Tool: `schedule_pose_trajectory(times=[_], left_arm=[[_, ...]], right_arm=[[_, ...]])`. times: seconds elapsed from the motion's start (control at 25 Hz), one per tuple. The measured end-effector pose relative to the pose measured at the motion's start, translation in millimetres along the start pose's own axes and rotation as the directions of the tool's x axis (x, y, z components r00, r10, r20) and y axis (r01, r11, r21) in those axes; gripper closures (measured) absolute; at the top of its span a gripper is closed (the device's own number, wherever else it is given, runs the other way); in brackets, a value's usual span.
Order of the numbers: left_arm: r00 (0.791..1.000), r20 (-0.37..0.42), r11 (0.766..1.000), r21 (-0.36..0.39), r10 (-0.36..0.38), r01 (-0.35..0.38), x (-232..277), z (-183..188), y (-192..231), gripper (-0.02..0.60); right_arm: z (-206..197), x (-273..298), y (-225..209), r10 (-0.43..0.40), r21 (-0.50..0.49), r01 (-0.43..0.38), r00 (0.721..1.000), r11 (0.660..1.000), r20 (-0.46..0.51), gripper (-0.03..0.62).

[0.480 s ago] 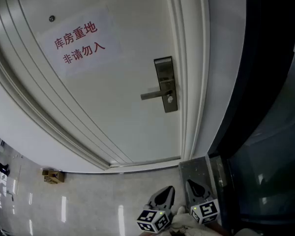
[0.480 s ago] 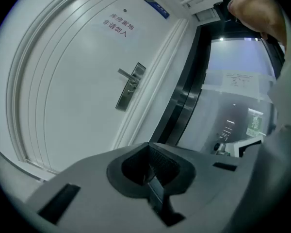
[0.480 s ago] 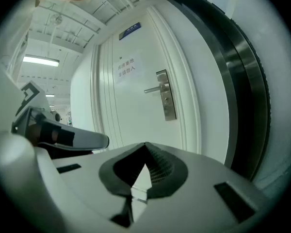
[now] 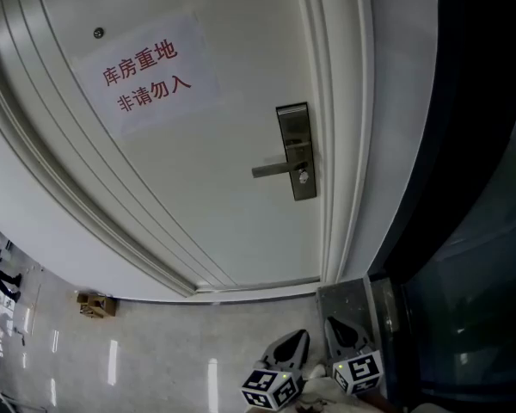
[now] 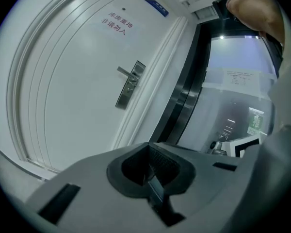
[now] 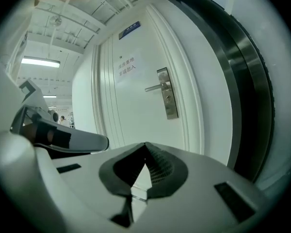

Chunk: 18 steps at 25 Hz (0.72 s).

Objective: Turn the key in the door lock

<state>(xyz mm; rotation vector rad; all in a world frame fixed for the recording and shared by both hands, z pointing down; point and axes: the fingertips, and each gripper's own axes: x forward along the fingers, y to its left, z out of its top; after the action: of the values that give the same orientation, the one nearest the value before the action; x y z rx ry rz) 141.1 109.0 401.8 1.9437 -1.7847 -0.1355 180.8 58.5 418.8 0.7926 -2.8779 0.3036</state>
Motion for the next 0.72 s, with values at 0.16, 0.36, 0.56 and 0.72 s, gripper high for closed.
schedule_pose_trajectory(times=[0.16,0.36,0.56,0.72], left_arm=[[1.0,-0.011,1.0,-0.021,0.011,-0.011,7.8,4.8,19.0,0.575],[1.0,-0.006,0.999,-0.054,0.005,-0.005,30.2,22.3,60.3,0.575],[0.999,0.03,0.998,-0.052,-0.034,0.036,56.5,67.5,103.5,0.575],[0.996,0.045,0.997,-0.018,-0.079,0.08,70.0,110.2,137.9,0.575]], right_arm=[[10.2,25.3,-1.3,0.001,-0.024,-0.001,1.0,1.0,0.003,0.588],[20.6,69.2,-6.3,-0.012,-0.064,0.013,1.0,0.998,0.022,0.585],[58.6,121.2,-17.3,-0.087,-0.199,0.091,0.996,0.976,0.03,0.576],[89.8,161.8,-23.7,-0.175,-0.351,0.175,0.984,0.92,0.032,0.499]])
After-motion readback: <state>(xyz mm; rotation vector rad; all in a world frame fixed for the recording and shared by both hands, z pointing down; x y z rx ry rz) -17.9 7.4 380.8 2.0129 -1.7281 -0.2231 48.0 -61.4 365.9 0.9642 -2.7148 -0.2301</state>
